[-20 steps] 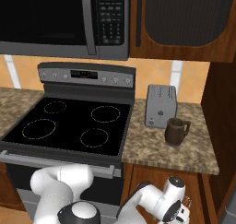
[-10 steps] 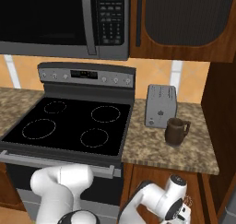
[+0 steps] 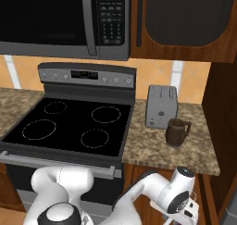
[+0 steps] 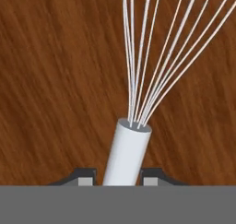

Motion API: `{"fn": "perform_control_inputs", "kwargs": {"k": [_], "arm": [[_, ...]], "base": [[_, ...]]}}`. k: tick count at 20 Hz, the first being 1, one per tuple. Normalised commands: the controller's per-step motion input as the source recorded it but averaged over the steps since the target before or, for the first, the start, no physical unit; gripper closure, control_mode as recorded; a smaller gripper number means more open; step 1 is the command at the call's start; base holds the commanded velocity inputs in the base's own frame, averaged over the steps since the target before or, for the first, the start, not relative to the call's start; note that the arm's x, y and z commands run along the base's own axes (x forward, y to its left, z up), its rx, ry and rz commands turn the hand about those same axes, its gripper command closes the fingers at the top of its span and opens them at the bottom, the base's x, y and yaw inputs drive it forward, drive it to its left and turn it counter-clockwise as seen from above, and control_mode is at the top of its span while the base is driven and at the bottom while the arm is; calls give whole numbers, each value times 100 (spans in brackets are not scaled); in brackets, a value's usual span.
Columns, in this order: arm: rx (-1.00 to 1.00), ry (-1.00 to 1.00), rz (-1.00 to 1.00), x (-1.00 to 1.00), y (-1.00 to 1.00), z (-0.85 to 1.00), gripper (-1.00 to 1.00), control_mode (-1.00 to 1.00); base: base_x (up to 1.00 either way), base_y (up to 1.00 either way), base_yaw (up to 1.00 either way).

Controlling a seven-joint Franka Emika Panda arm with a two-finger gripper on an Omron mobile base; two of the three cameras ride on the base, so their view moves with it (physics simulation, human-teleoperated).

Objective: Pick the whisk from the drawer and place it on the counter.

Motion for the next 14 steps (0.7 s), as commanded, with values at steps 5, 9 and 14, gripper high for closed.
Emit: {"fn": "perform_control_inputs", "kwargs": {"k": [5, 9, 14], "arm": [[0, 0, 1, -9, 34, 96, 100, -100], [0, -7, 7, 2, 53, 94, 100, -100], [0, -6, 10, 25, 49, 85, 100, -100]], "base": [[0, 0, 0], [0, 0, 0], [0, 0, 0]]}}
